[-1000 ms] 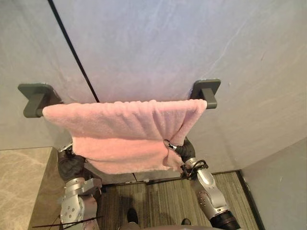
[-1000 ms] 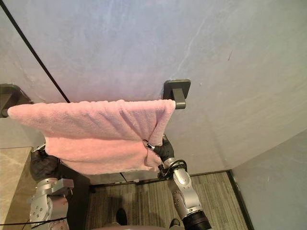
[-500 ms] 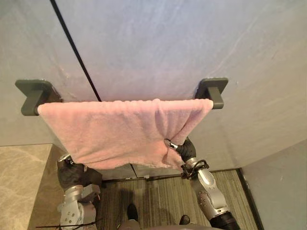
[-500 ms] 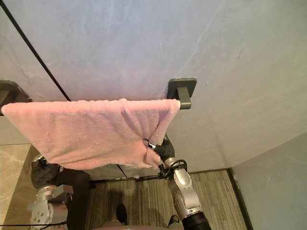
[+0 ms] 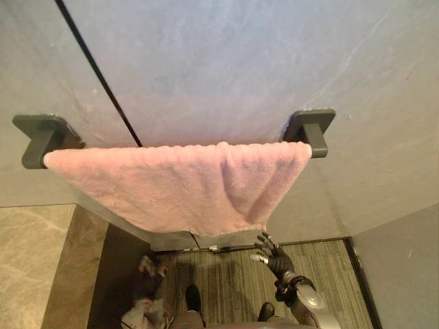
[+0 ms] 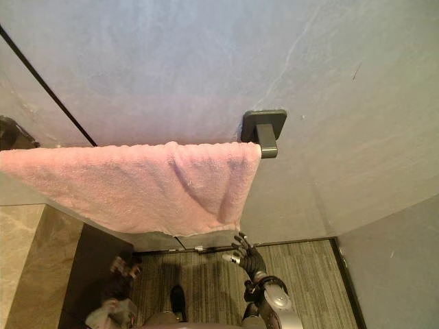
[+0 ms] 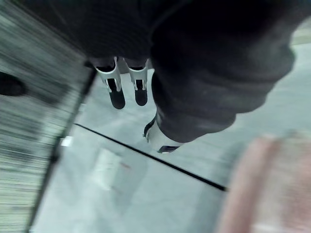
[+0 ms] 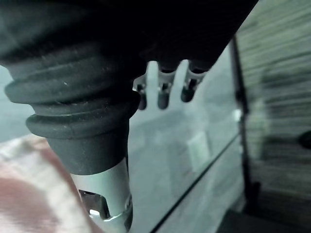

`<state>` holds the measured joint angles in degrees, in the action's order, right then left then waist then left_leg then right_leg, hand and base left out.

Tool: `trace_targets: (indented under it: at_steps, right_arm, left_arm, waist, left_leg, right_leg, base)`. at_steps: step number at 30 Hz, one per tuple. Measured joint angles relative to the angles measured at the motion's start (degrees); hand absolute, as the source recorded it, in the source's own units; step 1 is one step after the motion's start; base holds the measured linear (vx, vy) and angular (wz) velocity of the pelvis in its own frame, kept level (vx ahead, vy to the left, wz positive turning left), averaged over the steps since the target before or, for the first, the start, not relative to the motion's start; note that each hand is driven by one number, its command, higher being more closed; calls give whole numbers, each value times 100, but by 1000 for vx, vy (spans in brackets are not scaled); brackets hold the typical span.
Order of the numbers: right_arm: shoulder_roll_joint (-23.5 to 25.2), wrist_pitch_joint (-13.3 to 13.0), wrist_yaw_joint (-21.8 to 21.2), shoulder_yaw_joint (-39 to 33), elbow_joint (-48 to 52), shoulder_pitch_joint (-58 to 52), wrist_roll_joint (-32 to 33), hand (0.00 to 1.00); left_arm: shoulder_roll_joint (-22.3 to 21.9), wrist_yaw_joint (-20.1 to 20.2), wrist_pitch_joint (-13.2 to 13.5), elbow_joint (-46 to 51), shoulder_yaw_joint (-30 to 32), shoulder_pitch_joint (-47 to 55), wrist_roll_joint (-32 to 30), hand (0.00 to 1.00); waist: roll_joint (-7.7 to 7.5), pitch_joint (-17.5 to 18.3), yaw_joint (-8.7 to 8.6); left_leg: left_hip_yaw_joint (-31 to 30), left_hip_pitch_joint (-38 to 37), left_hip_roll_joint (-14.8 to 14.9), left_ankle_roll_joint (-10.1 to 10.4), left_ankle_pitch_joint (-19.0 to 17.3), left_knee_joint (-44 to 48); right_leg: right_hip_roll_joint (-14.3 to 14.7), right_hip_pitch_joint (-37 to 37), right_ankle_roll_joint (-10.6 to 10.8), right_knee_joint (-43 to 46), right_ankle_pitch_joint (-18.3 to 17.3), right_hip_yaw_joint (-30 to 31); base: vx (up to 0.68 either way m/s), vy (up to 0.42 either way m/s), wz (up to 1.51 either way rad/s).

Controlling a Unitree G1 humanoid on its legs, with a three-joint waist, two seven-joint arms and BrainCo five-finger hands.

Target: Organize washtable

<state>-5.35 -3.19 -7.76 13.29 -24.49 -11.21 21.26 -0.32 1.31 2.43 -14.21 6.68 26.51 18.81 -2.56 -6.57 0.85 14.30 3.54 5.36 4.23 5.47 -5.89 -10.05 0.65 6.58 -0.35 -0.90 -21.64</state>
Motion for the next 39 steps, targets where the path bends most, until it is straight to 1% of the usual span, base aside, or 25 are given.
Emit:
trace_targets:
  at_steps: [4, 6, 7, 8, 9, 10, 12, 13, 15, 16, 17, 19, 20, 21, 22, 24, 26, 28, 33, 34, 35, 36, 37, 38, 39]
  right_arm:
    - [-53, 67, -3, 17, -340, -102, -167, 0]
    - [-111, 156, -22, 104, -334, -202, -235, 0]
    - [-245, 193, -72, 313, -270, -237, -341, 0]
    - [-294, 215, -99, 379, -218, -256, -362, 0]
    - [-531, 265, -206, 702, 104, -373, -385, 0]
    - [-773, 318, -413, 978, 537, -532, -366, 0]
    - [-1118, 377, -677, 1348, 1243, -733, -328, 0]
    - [-1325, 378, -830, 1580, 1708, -796, -189, 0]
    - [-1452, 367, -946, 1724, 2178, -838, -13, 0]
    - [-1555, 345, -994, 1820, 2522, -830, 174, 0]
    - [-1605, 324, -999, 1840, 2679, -828, 312, 0]
    - [-1818, 200, -1005, 1940, 3163, -831, 761, 0]
    - [-1884, 178, -1008, 1972, 3275, -835, 859, 0]
    - [-2034, 132, -1073, 2062, 3480, -836, 1102, 0]
    - [-2129, 115, -1130, 2099, 3588, -835, 1218, 0]
    - [-2542, 88, -1351, 2240, 3953, -833, 1546, 0]
    - [-2764, 67, -1513, 2286, 4056, -819, 1774, 0]
    - [-2945, 67, -1628, 2387, 4079, -722, 1925, 0]
    - [-2962, 92, -1634, 2581, 4163, -485, 1970, 0]
    - [-2897, 73, -1633, 2573, 4180, -417, 1971, 0]
    - [-2839, 46, -1619, 2541, 4180, -396, 1969, 0]
    - [-2696, -37, -1606, 2445, 4178, -362, 1965, 0]
    - [-2519, -120, -1573, 2364, 4176, -335, 1931, 0]
    - [-2426, -159, -1536, 2339, 4168, -306, 1902, 0]
    - [-2251, -223, -1452, 2287, 4167, -245, 1877, 0]
  left_arm:
    - [156, -4, -20, -1402, 23, -350, -401, 0]
    - [270, 29, -39, -1485, -43, -384, -498, 0]
    - [421, 130, -55, -1471, -283, -374, -490, 0]
    - [486, 168, -63, -1451, -374, -368, -481, 0]
    - [797, 350, -97, -1264, -836, -304, -464, 0]
    - [1151, 626, -134, -945, -1356, -189, -289, 0]
    - [1687, 926, -204, -156, -2093, 71, -22, 0]
    - [2169, 1153, -218, 554, -2604, 293, 406, 0]
    - [2681, 1374, -232, 1274, -3046, 476, 876, 0]
    - [3011, 1495, -273, 1839, -3224, 619, 1244, 0]
    - [3168, 1543, -287, 2114, -3280, 688, 1479, 0]
    - [3772, 1638, -339, 3041, -3352, 989, 2175, 0]
    - [3900, 1652, -339, 3197, -3346, 1053, 2311, 0]
    - [4132, 1723, -345, 3413, -3339, 1127, 2587, 0]
    - [4245, 1750, -351, 3512, -3341, 1143, 2680, 0]
    - [4559, 1839, -349, 3811, -3299, 1188, 2933, 0]
    - [4676, 1991, -346, 3896, -3256, 1232, 3020, 0]
    - [4684, 2126, -333, 3910, -3180, 1244, 3015, 0]
    - [4629, 2232, -303, 4045, -2939, 1266, 2988, 0]
    - [4561, 2227, -296, 4108, -2831, 1287, 2988, 0]
    - [4515, 2209, -283, 4135, -2788, 1280, 2980, 0]
    - [4319, 2171, -229, 4172, -2672, 1260, 2933, 0]
    - [4131, 2069, -145, 4228, -2595, 1239, 2886, 0]
    - [4036, 2001, -119, 4280, -2556, 1236, 2869, 0]
    - [3847, 1928, -69, 4368, -2477, 1241, 2811, 0]
  waist:
    - [4, -84, 3]
    - [7, -85, 10]
    - [9, -85, 3]
    - [10, -85, 0]
    - [10, -84, -6]
    - [10, -81, -12]
    - [5, -78, -75]
    - [4, -77, -157]
    - [-26, -57, -185]
    - [-46, -45, -226]
    - [-46, -44, -239]
    - [-52, -40, -254]
    - [-58, -36, -253]
    - [-61, -29, -242]
    - [-61, -27, -241]
    - [-62, -24, -218]
    - [-60, -22, -195]
    - [-55, -2, -163]
    - [-22, 85, -117]
    - [22, 111, -90]
    - [16, 123, -85]
    - [-9, 153, -90]
    - [53, 146, -87]
    - [15, 173, -86]
    - [38, 214, -38]
  left_leg:
    - [15, 80, 26, 4, -5, 1]
    - [82, 152, 57, 17, -18, 4]
    - [114, 143, 57, 24, -32, 17]
    - [126, 135, 57, 26, -37, 32]
    - [160, 94, 55, 32, -59, 37]
    - [173, 42, 52, 41, -68, 41]
    - [199, -52, 55, 62, -90, 44]
    - [200, -173, 58, 76, -153, 44]
    - [220, -245, 65, 82, -198, 45]
    - [216, -246, 62, 78, -207, 44]
    - [211, -245, 61, 77, -207, 44]
    - [188, -278, 51, 68, -212, 44]
    - [184, -296, 49, 65, -214, 44]
    - [180, -340, 50, 63, -215, 44]
    - [163, -363, 50, 63, -215, 44]
    - [129, -456, 52, 63, -214, 45]
    - [110, -528, 52, 62, -214, 45]
    - [56, -608, 48, 61, -212, 44]
    - [-13, -708, 5, 52, -203, 43]
    - [-20, -725, -17, 53, -204, 36]
    - [-28, -730, -35, 53, -204, 32]
    - [-72, -736, -45, 49, -201, 4]
    - [-123, -710, -48, 41, -189, 3]
    - [-153, -701, -48, 40, -178, 2]
    - [-177, -662, -46, 37, -158, 2]
  right_leg:
    - [4, -106, -6, 0, -22, 46]
    - [3, -197, -6, -1, -21, 119]
    - [2, -201, -5, -4, -23, 139]
    - [2, -199, -3, -4, -24, 145]
    - [2, -186, 2, -4, -28, 182]
    - [3, -161, 2, -2, -28, 222]
    - [6, -86, 4, 11, -27, 232]
    - [11, 17, 4, 27, -27, 216]
    - [4, 55, 51, 44, -60, 194]
    - [3, 62, 70, 45, -75, 179]
    - [1, 63, 70, 49, -75, 171]
    - [-20, 99, 71, 66, -75, 144]
    - [-22, 117, 71, 70, -76, 141]
    - [-23, 159, 71, 83, -75, 134]
    - [-22, 191, 71, 85, -75, 120]
    - [-21, 304, 71, 97, -75, 76]
    - [-21, 380, 71, 118, -76, 22]
    - [-21, 476, 71, 135, -76, -28]
    - [-29, 615, 79, 137, -84, -53]
    - [-49, 627, 81, 142, -127, -58]
    - [-66, 627, 101, 143, -165, -68]
    - [-82, 635, 116, 176, -190, -109]
    - [-91, 617, 106, 228, -224, -154]
    - [-91, 618, 98, 238, -236, -175]
    - [-83, 597, 94, 233, -241, -196]
  base:
    - [6, -3, -1]
    - [53, -13, -14]
    - [49, -9, -14]
    - [65, -7, -13]
    - [72, -10, -16]
    - [81, -14, -20]
    - [59, -5, -10]
    - [41, 16, -5]
    - [20, 12, -8]
    - [0, 0, 0]
    - [-15, -18, 5]
    - [-14, 6, 6]
    - [0, 0, 0]
    - [4, 5, 3]
    - [4, 0, 6]
    - [-1, -2, 9]
    - [-12, 1, 6]
    - [-33, 5, 9]
    - [-39, 12, 6]
    - [-61, 13, 5]
    - [-79, 4, 10]
    - [-89, 2, 17]
    - [-74, -1, 20]
    - [-59, -3, 19]
    - [-16, -8, 14]
